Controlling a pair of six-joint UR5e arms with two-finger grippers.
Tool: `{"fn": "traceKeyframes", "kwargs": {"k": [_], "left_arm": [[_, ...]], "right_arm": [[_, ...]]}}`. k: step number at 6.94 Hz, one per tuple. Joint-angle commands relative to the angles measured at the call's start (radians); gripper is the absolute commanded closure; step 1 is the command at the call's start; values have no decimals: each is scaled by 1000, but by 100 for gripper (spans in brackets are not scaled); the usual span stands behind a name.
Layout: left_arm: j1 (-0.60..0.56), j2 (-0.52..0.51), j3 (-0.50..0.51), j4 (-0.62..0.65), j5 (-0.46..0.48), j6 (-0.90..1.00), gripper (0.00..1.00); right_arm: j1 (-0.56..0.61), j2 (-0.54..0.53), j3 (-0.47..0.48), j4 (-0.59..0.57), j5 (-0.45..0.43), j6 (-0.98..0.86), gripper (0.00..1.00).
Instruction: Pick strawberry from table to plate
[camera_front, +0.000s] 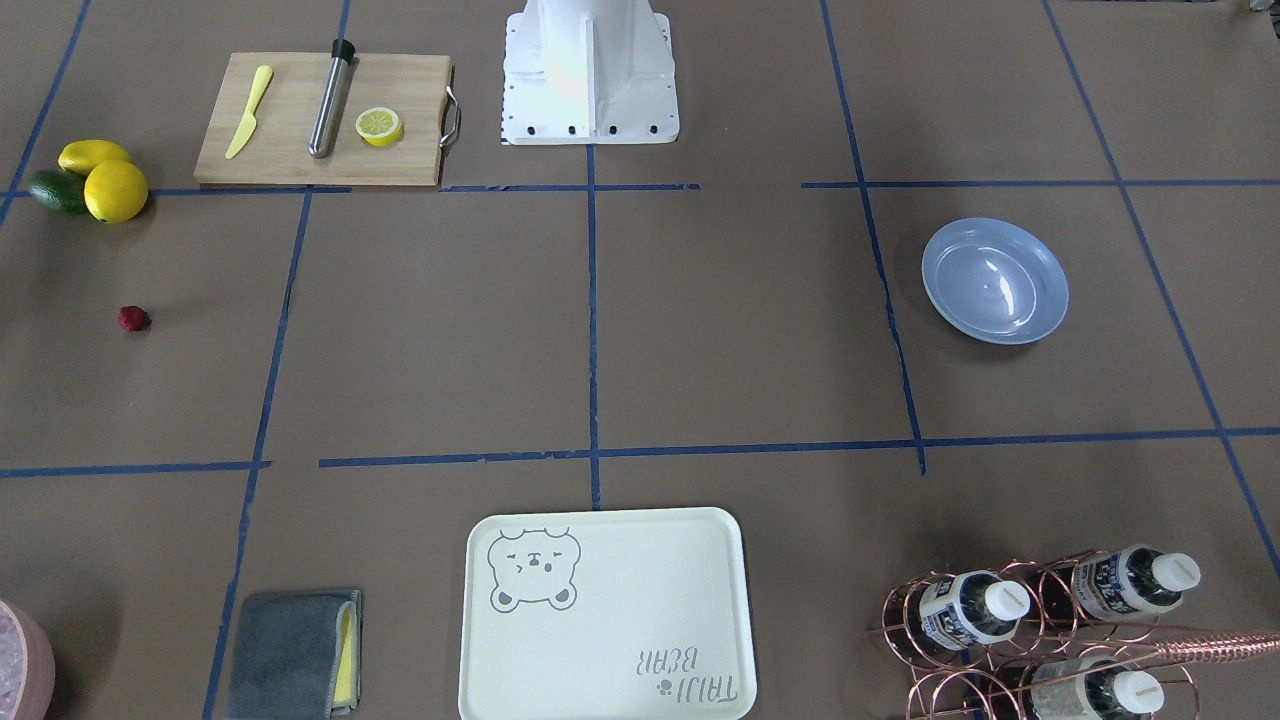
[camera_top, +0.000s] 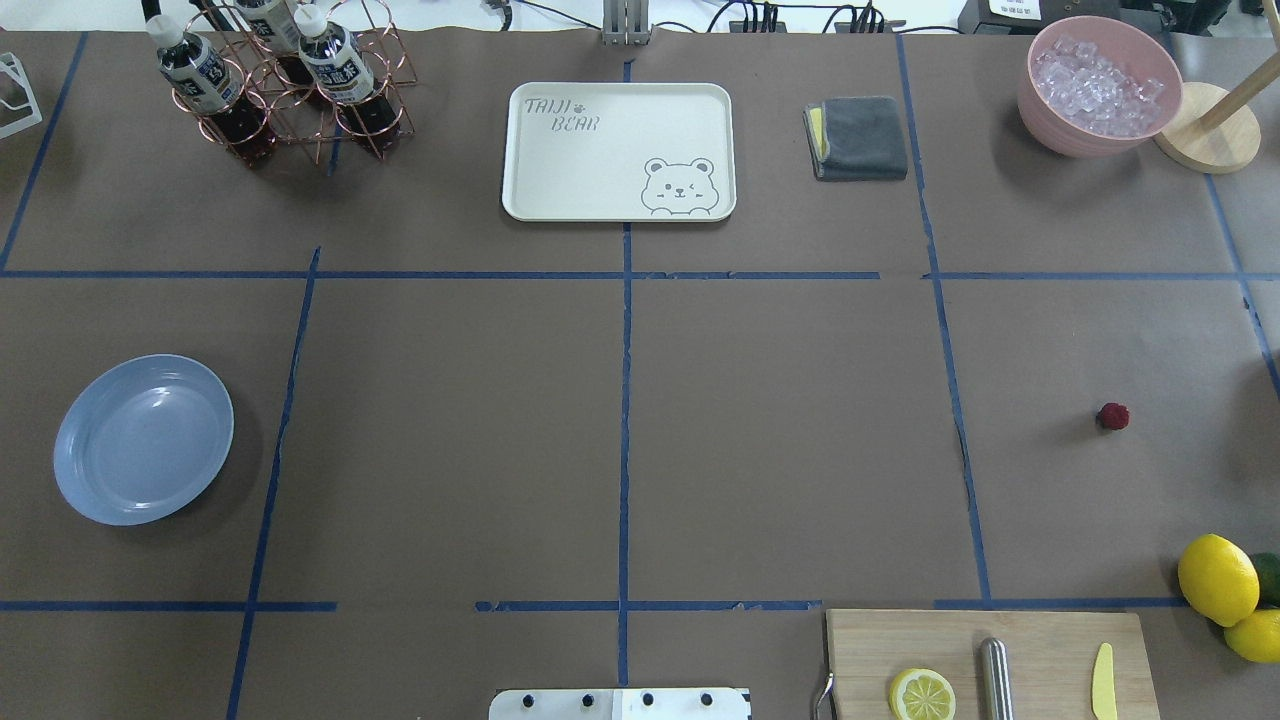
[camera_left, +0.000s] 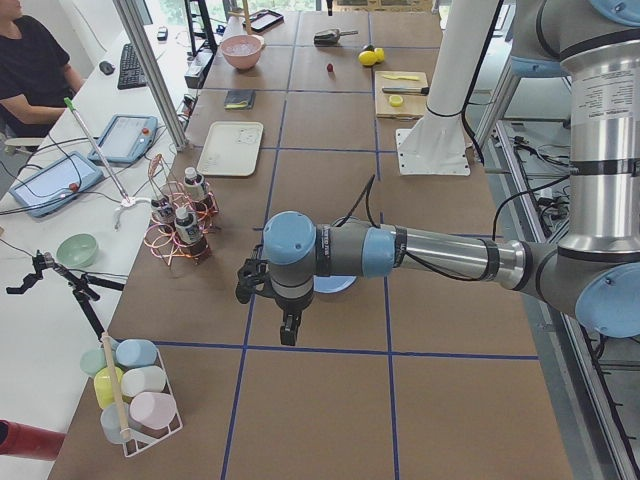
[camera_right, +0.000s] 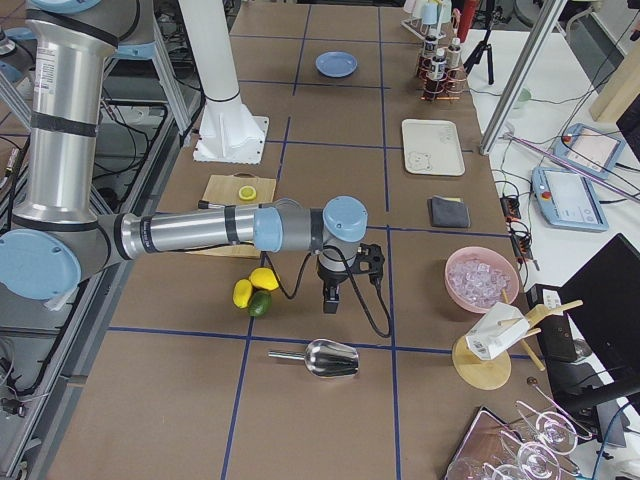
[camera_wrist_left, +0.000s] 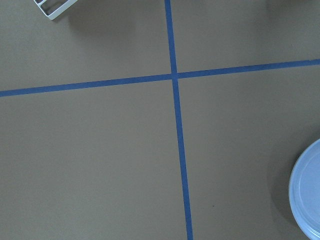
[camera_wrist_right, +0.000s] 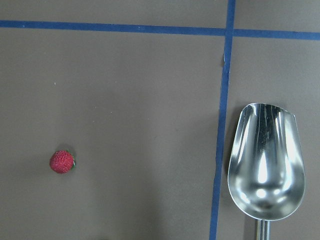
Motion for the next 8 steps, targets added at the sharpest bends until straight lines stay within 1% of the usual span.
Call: {"fn": "traceKeyframes", "kwargs": {"k": [1,2,3,5,6,7,8], "left_arm": [[42,1,16,-40,-82,-1,0],[162,1,31,-143,-107,-12,0],[280,2,95,-270,-109,-17,0],[336,-4,198,-473,-101,-207,0],[379,-10,236,-554,-109,-300,0],[457,-25,243,-599,-100,-423,0],[478,-38,249,-626,-98,-469,0]], "right_arm": [[-1,12,1,2,0,13,0],[-1,11,5,21,-3,10,0],[-3,9,-4,53,-1,10,0],[-7,6,-7,61,3,7,0],[-7,-3,-8,105,3,8,0],[-7,-3,-22,123,8,17,0],[-10,-3,-24,123,18,17,0]]}}
